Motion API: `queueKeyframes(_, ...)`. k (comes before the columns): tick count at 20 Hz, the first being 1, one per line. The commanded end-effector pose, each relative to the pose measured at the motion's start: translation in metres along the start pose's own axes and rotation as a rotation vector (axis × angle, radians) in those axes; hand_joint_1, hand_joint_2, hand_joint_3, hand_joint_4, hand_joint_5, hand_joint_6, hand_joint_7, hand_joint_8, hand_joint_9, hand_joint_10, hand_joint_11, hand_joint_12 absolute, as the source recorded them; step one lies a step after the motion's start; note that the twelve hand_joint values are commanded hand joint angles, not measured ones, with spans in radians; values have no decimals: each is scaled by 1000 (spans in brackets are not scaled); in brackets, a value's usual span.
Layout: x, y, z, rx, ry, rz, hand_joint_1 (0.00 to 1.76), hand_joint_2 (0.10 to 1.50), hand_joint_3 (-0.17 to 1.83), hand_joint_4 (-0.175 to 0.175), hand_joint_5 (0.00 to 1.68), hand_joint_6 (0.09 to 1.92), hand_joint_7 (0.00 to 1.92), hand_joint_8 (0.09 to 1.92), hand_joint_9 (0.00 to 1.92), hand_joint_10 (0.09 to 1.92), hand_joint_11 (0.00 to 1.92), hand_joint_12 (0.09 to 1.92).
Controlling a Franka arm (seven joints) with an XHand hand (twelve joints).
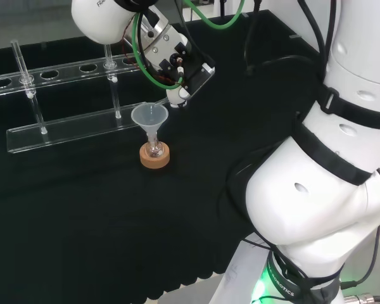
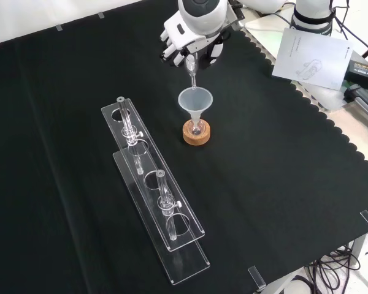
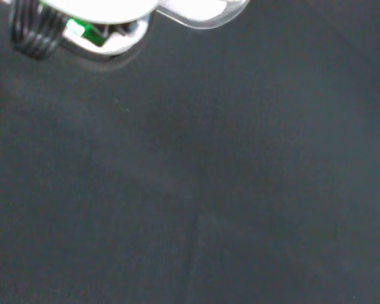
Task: Pour all the NaCl from the weighing funnel into the round-bottom flask.
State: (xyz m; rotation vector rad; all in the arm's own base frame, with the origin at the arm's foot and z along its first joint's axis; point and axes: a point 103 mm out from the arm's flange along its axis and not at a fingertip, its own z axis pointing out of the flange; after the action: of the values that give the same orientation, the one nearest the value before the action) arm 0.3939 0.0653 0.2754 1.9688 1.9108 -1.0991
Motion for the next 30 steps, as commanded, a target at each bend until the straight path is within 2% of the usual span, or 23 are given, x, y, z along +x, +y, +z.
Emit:
queueKeyframes(1, 2, 6, -4, 7, -65, 4, 1123, 649, 667, 175, 1268, 688, 595, 659, 1034, 309, 831, 1026)
queueKeyframes(5, 2, 6, -5, -3, -77, -4, 1123, 649, 668, 175, 1268, 689, 594, 658, 1033, 306, 830, 1025)
queueKeyframes(16, 5, 6, -11, 17, -156, 22, 1123, 649, 669, 175, 1266, 693, 591, 657, 1031, 300, 829, 1024)
queueKeyframes(30, 9, 10, -10, 15, -215, 14, 1122, 649, 671, 175, 1264, 699, 586, 656, 1026, 292, 827, 1022)
